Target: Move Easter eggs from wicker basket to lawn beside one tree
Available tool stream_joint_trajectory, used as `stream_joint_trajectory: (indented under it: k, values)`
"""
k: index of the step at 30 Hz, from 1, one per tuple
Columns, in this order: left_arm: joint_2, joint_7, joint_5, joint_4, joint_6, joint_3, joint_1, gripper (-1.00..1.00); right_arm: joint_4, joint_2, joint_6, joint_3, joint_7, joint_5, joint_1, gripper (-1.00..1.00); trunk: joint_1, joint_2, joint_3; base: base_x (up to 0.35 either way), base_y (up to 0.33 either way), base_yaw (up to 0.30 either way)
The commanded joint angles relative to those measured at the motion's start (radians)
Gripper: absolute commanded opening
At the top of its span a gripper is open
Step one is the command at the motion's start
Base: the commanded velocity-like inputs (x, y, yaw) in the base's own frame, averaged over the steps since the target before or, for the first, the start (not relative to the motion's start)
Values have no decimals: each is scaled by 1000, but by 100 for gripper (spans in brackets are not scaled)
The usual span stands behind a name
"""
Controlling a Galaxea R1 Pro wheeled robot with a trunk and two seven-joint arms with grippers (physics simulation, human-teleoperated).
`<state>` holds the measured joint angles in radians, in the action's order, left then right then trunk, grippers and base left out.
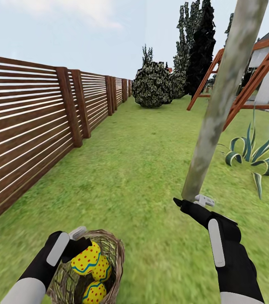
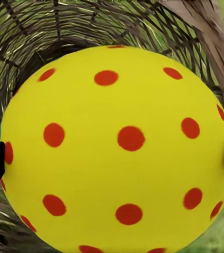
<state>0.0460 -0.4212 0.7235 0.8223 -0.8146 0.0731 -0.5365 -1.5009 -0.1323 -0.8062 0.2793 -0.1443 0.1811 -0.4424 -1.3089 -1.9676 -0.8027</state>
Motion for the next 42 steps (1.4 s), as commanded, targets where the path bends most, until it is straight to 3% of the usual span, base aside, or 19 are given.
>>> stream_joint_trajectory:
  k: [1,19,42]
  values:
    - [0,-9,10,1,-2,1,0,-100,-1,-1,-5,3,-6,-2,-1,100,4,7,2,-38,0,0]
    - [1,-8,10,-4,38,0,0,-100,-1,-2,-5,2,-6,-2,-1,100,73,133,59,-4,0,0]
    - [0,-10,8,0,41,-1,0,-100,-1,-2,-5,3,-6,-2,-1,100,161,294,131,-10,1,0]
